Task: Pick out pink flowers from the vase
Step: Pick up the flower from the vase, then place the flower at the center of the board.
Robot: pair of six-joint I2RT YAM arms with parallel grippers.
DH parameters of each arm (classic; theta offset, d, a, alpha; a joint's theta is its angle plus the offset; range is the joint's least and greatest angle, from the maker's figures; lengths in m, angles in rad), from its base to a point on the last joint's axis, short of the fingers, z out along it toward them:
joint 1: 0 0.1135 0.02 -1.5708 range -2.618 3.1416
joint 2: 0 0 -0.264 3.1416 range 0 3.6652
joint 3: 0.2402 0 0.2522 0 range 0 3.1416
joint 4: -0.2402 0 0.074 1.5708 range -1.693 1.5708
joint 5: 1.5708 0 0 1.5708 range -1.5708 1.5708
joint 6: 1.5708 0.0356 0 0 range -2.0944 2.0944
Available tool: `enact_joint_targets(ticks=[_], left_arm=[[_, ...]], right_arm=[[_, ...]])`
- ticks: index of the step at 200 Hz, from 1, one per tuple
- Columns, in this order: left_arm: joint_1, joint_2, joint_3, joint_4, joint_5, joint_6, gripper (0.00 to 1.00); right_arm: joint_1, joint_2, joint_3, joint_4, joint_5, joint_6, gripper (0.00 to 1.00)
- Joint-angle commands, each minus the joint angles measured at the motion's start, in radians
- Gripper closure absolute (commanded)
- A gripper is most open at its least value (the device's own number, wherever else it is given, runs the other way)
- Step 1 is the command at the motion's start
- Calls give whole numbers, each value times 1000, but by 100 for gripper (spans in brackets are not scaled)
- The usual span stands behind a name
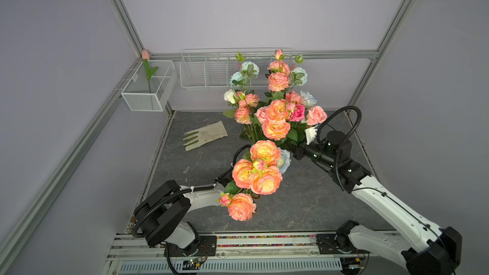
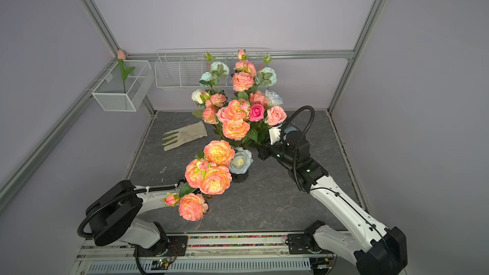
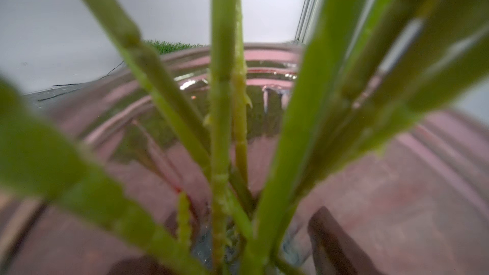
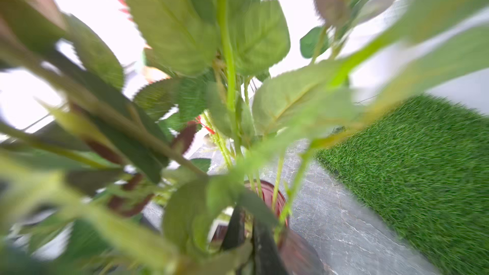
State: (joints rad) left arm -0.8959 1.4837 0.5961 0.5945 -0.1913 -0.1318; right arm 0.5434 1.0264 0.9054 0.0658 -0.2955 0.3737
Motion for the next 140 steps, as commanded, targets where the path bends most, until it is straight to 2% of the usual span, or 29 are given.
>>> enact_joint_targets(ticks=[1,24,55,65,78,89,102,121,140], left_arm=[[31,5,-46,-166,-43,0,100],[43,0,-64,-164,-32,13,100],[49,-2,-83,-156,-28,11,100],[48,-2,-84,-154,-25,9,100],[49,2,-85,-147,-18,3,100],[48,8,-84,-143,-14,1,100],[49,16,-81,-135,-10,-3,100],[48,23,-72,-137,-4,-3,100],[48,19,-77,-116,21,11,100]], right_arm=[[-29,-80,14,-114,22,-16,94],[-82,-157,63,-259,182,-31,94],[-186,-190,185,-534,535,14,94],[-240,-192,192,-576,553,37,94],[-316,-182,179,-609,500,85,94],[-390,-155,161,-614,396,118,94],[-443,-96,142,-615,219,167,94],[-468,20,116,-607,8,227,93],[-472,117,77,-566,-106,258,92]])
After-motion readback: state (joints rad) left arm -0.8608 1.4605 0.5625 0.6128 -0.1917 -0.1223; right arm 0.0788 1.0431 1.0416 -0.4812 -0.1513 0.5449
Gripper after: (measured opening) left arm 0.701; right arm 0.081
